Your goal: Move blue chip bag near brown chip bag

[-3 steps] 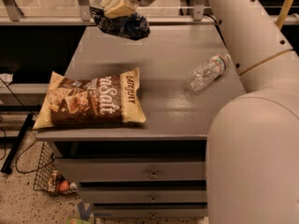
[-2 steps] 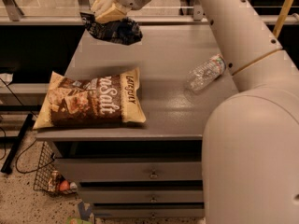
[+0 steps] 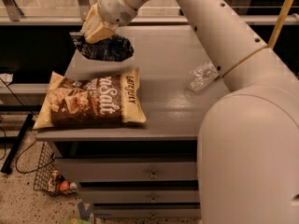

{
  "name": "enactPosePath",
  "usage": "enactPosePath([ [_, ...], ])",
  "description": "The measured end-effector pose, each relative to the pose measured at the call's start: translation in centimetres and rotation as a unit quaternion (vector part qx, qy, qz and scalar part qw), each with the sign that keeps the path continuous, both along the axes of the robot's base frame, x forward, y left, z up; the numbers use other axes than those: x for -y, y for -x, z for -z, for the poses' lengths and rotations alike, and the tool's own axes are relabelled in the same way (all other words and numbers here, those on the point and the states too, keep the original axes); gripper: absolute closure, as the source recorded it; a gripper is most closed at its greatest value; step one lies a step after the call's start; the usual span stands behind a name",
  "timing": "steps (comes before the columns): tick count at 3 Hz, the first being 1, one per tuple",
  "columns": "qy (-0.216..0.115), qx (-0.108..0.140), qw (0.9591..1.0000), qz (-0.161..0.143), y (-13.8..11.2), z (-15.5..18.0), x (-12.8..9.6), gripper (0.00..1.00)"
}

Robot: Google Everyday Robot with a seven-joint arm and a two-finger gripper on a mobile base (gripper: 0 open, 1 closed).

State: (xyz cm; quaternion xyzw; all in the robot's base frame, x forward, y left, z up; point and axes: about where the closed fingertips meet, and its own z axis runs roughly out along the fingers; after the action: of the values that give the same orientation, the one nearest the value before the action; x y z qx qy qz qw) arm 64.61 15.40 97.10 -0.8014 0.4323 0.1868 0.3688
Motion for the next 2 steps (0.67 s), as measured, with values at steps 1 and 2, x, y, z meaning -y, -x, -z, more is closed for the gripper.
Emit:
enactPosePath([
  [1, -0.001, -0.001, 1.0, -0.002, -0.02, 0.16, -0.26, 0.82],
  [2, -0.001, -0.002, 1.0, -0.003, -0.01, 0.36, -0.54, 0.58],
])
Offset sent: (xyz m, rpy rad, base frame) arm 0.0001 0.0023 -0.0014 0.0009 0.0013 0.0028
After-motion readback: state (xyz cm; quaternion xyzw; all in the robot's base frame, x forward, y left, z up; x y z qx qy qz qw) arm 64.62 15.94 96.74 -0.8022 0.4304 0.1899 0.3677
